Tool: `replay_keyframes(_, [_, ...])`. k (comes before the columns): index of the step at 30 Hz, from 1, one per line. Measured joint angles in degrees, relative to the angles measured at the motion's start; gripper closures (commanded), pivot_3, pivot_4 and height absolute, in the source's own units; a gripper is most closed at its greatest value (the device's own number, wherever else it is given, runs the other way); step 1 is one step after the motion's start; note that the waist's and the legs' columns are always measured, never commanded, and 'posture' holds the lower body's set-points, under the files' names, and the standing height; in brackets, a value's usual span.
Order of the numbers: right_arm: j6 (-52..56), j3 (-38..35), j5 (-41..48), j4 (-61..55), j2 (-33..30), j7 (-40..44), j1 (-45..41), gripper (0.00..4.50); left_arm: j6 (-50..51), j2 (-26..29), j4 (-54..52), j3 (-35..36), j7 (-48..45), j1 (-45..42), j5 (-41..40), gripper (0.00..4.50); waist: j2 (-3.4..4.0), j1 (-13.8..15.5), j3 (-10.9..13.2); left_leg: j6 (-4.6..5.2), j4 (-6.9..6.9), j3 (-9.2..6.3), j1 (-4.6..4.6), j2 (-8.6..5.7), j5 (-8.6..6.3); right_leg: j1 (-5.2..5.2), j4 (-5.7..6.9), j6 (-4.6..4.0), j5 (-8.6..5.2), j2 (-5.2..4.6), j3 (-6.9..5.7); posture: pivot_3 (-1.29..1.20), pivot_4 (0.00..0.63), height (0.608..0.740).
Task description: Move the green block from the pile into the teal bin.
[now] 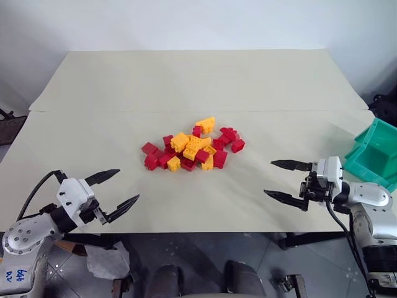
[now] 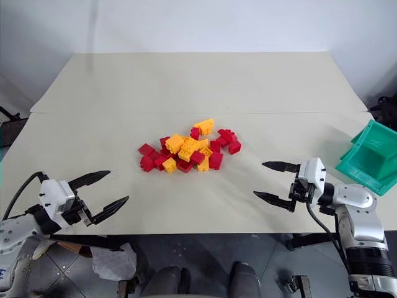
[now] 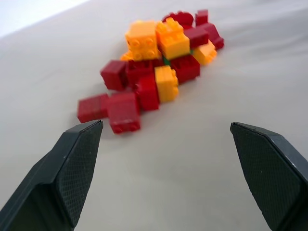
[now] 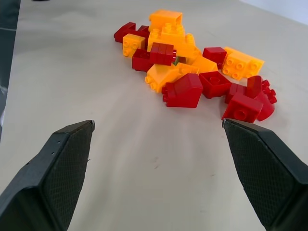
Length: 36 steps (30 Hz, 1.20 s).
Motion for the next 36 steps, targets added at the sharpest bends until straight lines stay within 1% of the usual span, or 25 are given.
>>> replay_keyframes(4, [0.5, 0.3, -0.4, -0.9, 0.0, -0.2, 1.0, 0.05, 2.1, -0.5, 0.4, 0.0, 0.4, -1.2, -1.3, 0.00, 0.00, -0.1, 0.0, 0.00, -0.01, -0.01, 0.01, 0.01, 0.00, 0.00, 0.01, 0.00, 0.00, 0.00, 0.00, 0.00, 0.150, 0.740])
replay_keyframes(7, [3.4, 1.7, 0.3, -4.3, 0.3, -1.0, 1.2, 0.67, 4.5, -0.7, 0.4, 0.5, -0.3, -0.3, -4.5, 0.00, 0.00, -0.3, 0.0, 0.00, -0.01, 0.00, 0.02, 0.02, 0.00, 0.00, 0.02, 0.00, 0.00, 0.01, 0.00, 0.00, 0.150, 0.740])
replay_keyframes(9, [5.7, 3.1, 1.1, -7.3, 1.1, -1.5, 1.1, 1.31, 4.6, -1.5, 0.5, 1.3, -0.5, 0.7, -5.5, 0.00, 0.00, -0.4, 0.0, -0.04, -0.02, 0.00, 0.05, 0.07, -0.02, 0.00, 0.03, 0.00, 0.00, 0.06, 0.01, 0.00, 0.150, 0.740])
replay_keyframes(12, [8.4, 5.5, 1.5, -10.7, 2.2, -2.4, -0.4, 2.45, 3.8, -2.3, 2.1, 3.2, -0.9, 2.5, -5.9, 0.00, 0.00, -0.2, 0.0, -0.04, 0.02, -0.01, 0.04, 0.06, -0.02, 0.00, 0.02, 0.00, 0.00, 0.05, 0.01, 0.00, 0.150, 0.740])
replay_keyframes(15, [11.1, 9.0, 0.3, -12.3, 4.0, -4.7, -4.0, 3.46, 2.0, -3.0, 5.2, 5.5, -1.5, 5.7, -5.9, 0.00, -0.01, -0.3, 0.0, -0.06, 0.02, 0.01, 0.05, 0.07, -0.04, -0.01, 0.01, 0.00, 0.00, 0.07, 0.04, 0.00, 0.150, 0.740])
replay_keyframes(17, [12.3, 11.5, -1.1, -12.6, 5.2, -6.3, -6.4, 4.25, 1.0, -3.3, 6.5, 5.7, -2.1, 7.2, -5.7, 0.00, -0.01, -0.3, 0.0, -0.06, 0.01, 0.00, 0.03, 0.07, -0.04, -0.03, 0.03, 0.00, 0.00, 0.07, 0.04, 0.00, 0.150, 0.740])
replay_keyframes(18, [12.9, 12.6, -2.0, -12.5, 5.6, -6.8, -7.3, 4.42, 0.6, -3.3, 6.9, 5.8, -2.2, 7.6, -5.6, 0.00, -0.02, -0.1, 0.0, -0.06, 0.03, -0.04, 0.00, 0.06, -0.04, -0.03, 0.02, 0.00, 0.00, 0.07, 0.01, 0.00, 0.150, 0.740])
replay_keyframes(21, [15.2, 17.7, -6.3, -10.8, 9.3, -9.8, -12.9, 4.42, -0.3, -3.8, 6.7, 6.3, -2.1, 9.2, -5.4, 0.00, -0.07, -0.2, 0.0, -0.06, 0.06, -0.02, 0.00, 0.06, -0.05, -0.03, 0.04, -0.01, 0.00, 0.06, 0.02, 0.00, 0.150, 0.740])
replay_keyframes(24, [17.1, 23.5, -11.0, -5.8, 15.7, -13.2, -19.5, 4.42, -0.3, -5.0, 2.9, 4.5, -1.4, 9.0, -5.4, 0.00, -0.07, -0.4, 0.0, -0.07, 0.05, -0.03, 0.00, 0.08, -0.05, -0.09, 0.14, -0.03, 0.01, 0.07, 0.03, 0.00, 0.150, 0.740])
replay_keyframes(27, [17.6, 27.0, -14.7, -0.7, 20.8, -16.4, -23.2, 4.42, 0.0, -5.6, 0.1, 3.8, -0.3, 8.5, -5.5, 0.00, -0.07, -0.4, 0.0, -0.11, 0.04, -0.03, -0.06, 0.08, -0.07, -0.24, 0.25, -0.03, 0.01, 0.07, 0.04, 0.00, 0.150, 0.740])
replay_keyframes(30, [18.0, 28.1, -18.3, 6.3, 25.0, -20.9, -27.7, 4.42, 0.9, -6.2, -1.7, 2.8, 1.0, 8.4, -5.5, 0.00, -0.08, -0.5, 0.0, -0.11, 0.05, 0.00, -0.11, 0.07, -0.07, -0.30, 0.29, -0.03, 0.01, 0.07, 0.07, 0.00, 0.150, 0.740])
replay_keyframes(33, [16.1, 27.8, -20.9, 13.3, 27.1, -24.5, -31.7, 4.42, 1.4, -6.9, -2.6, 2.2, 1.7, 8.5, -5.5, 0.00, -0.08, -0.5, 0.0, -0.11, 0.04, 0.02, -0.10, 0.08, -0.07, -0.32, 0.31, -0.03, 0.01, 0.09, 0.08, 0.00, 0.150, 0.740])
replay_keyframes(36, [13.2, 25.9, -22.1, 20.0, 28.8, -27.7, -35.4, 4.42, 1.7, -7.1, -3.1, 2.1, 2.3, 8.7, -5.5, 0.00, -0.08, -0.9, 0.0, -0.11, 0.04, 0.07, -0.11, 0.09, -0.07, -0.36, 0.33, -0.03, 0.01, 0.11, 0.15, 0.00, 0.150, 0.740])
